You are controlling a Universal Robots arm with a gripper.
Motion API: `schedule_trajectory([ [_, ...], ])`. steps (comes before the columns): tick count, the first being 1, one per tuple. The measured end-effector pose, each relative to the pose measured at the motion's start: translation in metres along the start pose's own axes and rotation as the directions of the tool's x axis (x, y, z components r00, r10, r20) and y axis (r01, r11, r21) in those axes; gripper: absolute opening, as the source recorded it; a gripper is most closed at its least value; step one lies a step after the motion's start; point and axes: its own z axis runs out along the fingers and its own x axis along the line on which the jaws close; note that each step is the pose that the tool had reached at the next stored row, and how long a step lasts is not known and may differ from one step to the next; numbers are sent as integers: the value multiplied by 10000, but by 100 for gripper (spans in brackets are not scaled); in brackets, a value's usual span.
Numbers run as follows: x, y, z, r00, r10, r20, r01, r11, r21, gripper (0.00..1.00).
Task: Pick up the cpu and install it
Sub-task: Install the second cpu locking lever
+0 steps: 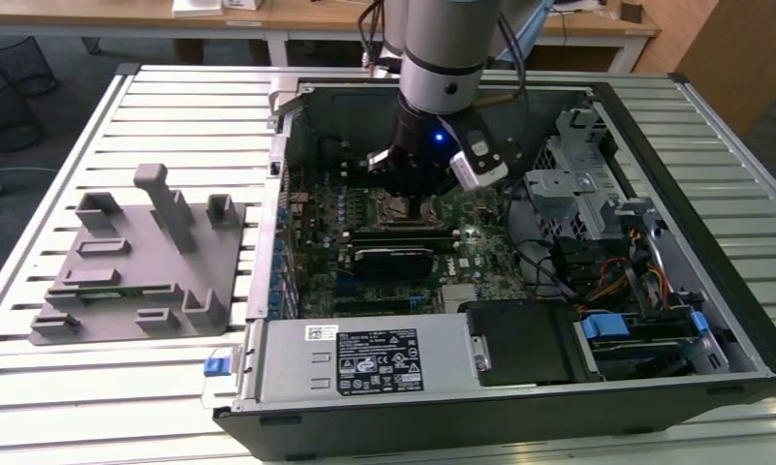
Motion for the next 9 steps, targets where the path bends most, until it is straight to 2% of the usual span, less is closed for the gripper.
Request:
schedule_trajectory([
  [3, 97, 2, 25, 10000, -5, 1, 5, 10000, -1, 11],
  [9, 121, 0, 124, 10000, -26, 0, 26, 10000, -19, 11],
])
